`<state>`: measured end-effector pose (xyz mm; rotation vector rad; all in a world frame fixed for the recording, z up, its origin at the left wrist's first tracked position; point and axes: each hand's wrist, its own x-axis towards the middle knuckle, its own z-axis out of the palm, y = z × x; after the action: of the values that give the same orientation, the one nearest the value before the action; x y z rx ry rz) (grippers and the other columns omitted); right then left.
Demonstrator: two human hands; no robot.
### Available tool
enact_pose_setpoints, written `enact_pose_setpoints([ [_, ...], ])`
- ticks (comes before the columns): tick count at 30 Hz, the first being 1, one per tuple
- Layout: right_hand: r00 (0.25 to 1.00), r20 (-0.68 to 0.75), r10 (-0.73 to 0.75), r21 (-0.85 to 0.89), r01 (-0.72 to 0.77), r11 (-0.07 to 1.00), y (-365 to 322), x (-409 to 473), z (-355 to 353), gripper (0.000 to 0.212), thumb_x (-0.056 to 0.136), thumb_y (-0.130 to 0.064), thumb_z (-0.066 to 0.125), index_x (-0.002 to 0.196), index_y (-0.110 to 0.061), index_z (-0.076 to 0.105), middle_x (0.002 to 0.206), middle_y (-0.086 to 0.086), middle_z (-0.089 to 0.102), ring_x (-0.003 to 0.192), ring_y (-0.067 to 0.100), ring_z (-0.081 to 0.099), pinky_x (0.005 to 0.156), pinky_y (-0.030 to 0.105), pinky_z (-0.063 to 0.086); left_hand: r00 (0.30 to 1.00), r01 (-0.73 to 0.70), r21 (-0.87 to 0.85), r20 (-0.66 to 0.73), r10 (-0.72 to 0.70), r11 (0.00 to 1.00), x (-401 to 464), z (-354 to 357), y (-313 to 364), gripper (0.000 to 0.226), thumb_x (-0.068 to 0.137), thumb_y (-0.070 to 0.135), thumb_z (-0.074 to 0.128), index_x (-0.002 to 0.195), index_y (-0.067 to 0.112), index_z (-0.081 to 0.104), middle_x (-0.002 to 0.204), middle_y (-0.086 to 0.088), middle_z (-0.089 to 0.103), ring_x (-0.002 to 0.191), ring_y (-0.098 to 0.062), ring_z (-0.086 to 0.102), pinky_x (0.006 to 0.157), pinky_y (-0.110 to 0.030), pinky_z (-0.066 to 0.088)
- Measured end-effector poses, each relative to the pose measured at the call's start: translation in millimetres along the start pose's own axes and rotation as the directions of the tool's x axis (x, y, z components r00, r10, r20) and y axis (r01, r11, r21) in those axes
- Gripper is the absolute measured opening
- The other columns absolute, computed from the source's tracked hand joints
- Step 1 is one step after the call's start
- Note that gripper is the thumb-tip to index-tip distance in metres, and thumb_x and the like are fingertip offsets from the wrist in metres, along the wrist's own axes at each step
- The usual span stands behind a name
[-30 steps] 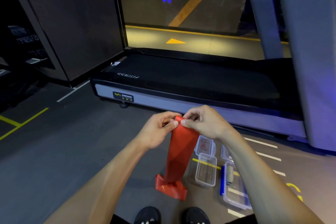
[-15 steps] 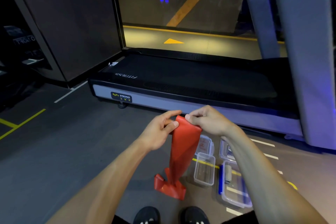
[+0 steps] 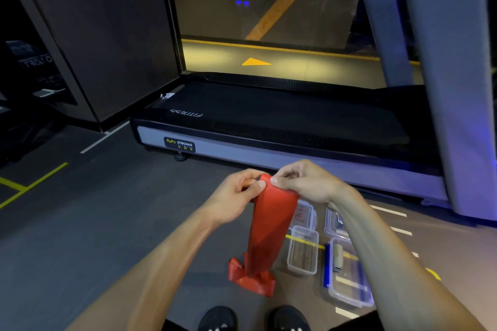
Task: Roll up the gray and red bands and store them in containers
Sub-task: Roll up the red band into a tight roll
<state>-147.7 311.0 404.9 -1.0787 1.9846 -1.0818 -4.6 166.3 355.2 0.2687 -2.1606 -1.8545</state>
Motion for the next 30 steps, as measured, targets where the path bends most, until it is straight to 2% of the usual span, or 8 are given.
enact_pose_setpoints([
  [2, 1.000, -0.028, -0.001, 0.003, 0.001, 1.000, -0.9, 0.7, -1.7, 0.020, 0.095, -0.027, 0.072, 0.090, -0.009, 0.078, 0.092, 0.019, 0.076, 0.078, 0.015, 0.063, 0.081, 0.034, 0.051, 1.000, -0.011, -0.013, 0.011, 0.012, 1.000, 0.1, -1.0, -1.8, 0.022, 0.101, 0.003, 0.055, 0.121, 0.011, 0.063, 0.092, -0.016, 0.066, 0.089, -0.016, 0.065, 0.088, -0.030, 0.055],
  [5, 1.000, -0.022, 0.018, 0.037, -0.017, 0.999, -2.4, 0.5, -2.5, 0.021, 0.097, -0.028, 0.070, 0.084, -0.012, 0.077, 0.072, -0.001, 0.070, 0.065, 0.003, 0.058, 0.071, 0.024, 0.045, 1.000, -0.018, 0.028, 0.006, 0.018, 0.999, 0.3, -4.2, -6.2, 0.023, 0.101, 0.003, 0.056, 0.120, 0.013, 0.064, 0.095, -0.015, 0.074, 0.093, -0.017, 0.067, 0.097, -0.035, 0.052],
  [7, 1.000, -0.004, 0.030, 0.028, -0.030, 0.999, -2.6, 0.8, -1.7, 0.021, 0.098, -0.028, 0.068, 0.082, -0.017, 0.075, 0.065, -0.010, 0.063, 0.057, -0.001, 0.053, 0.065, 0.021, 0.040, 1.000, -0.020, 0.033, 0.001, 0.020, 0.999, 0.9, -4.8, -7.2, 0.024, 0.102, 0.003, 0.055, 0.120, 0.016, 0.065, 0.101, -0.016, 0.077, 0.095, -0.018, 0.071, 0.098, -0.035, 0.054],
  [13, 0.999, -0.017, 0.039, 0.000, -0.039, 0.999, -2.1, 2.2, -1.9, 0.028, 0.100, -0.033, 0.064, 0.083, -0.015, 0.075, 0.065, -0.010, 0.064, 0.062, 0.004, 0.055, 0.071, 0.028, 0.043, 0.999, -0.047, 0.043, -0.007, 0.048, 0.998, 3.2, -4.6, -7.5, 0.034, 0.103, 0.001, 0.052, 0.126, 0.025, 0.062, 0.100, -0.020, 0.076, 0.093, -0.018, 0.072, 0.091, -0.033, 0.055],
  [19, 0.999, -0.030, 0.020, 0.007, -0.020, 1.000, -1.3, 3.5, -1.7, 0.026, 0.099, -0.033, 0.067, 0.084, -0.014, 0.077, 0.071, -0.009, 0.068, 0.069, 0.005, 0.059, 0.076, 0.029, 0.047, 0.998, -0.048, 0.038, 0.032, 0.047, 0.998, 2.3, -3.2, -4.4, 0.044, 0.103, -0.003, 0.048, 0.144, 0.013, 0.048, 0.065, 0.010, 0.063, 0.071, -0.005, 0.060, 0.080, -0.025, 0.052],
  [22, 1.000, -0.011, -0.020, 0.013, 0.020, 1.000, -2.0, 2.3, -2.8, 0.027, 0.099, -0.034, 0.066, 0.086, -0.014, 0.079, 0.078, 0.000, 0.073, 0.076, 0.009, 0.062, 0.081, 0.035, 0.049, 0.999, -0.048, 0.021, 0.014, 0.048, 0.999, 2.8, -5.1, -2.9, 0.031, 0.103, -0.001, 0.051, 0.131, 0.010, 0.057, 0.072, 0.001, 0.068, 0.073, -0.011, 0.064, 0.079, -0.029, 0.053],
  [25, 0.997, -0.059, -0.044, 0.024, 0.046, 0.999, -1.1, 4.2, 0.0, 0.022, 0.101, -0.025, 0.064, 0.099, -0.008, 0.077, 0.090, 0.013, 0.076, 0.081, 0.013, 0.064, 0.084, 0.038, 0.053, 1.000, -0.021, 0.035, -0.022, 0.022, 0.999, 3.1, -4.3, -2.6, 0.017, 0.102, 0.003, 0.054, 0.112, 0.014, 0.063, 0.072, 0.006, 0.067, 0.073, -0.007, 0.063, 0.080, -0.028, 0.052],
  [30, 0.998, -0.045, -0.044, 0.007, 0.044, 0.999, 0.0, 6.3, 4.1, 0.017, 0.103, -0.018, 0.059, 0.104, -0.005, 0.069, 0.074, -0.002, 0.067, 0.067, 0.010, 0.058, 0.070, 0.029, 0.046, 0.999, 0.011, 0.070, -0.045, -0.008, 0.997, 1.5, -4.4, -3.3, 0.011, 0.102, 0.007, 0.056, 0.099, 0.013, 0.064, 0.068, 0.010, 0.064, 0.071, -0.007, 0.059, 0.081, -0.031, 0.049],
])
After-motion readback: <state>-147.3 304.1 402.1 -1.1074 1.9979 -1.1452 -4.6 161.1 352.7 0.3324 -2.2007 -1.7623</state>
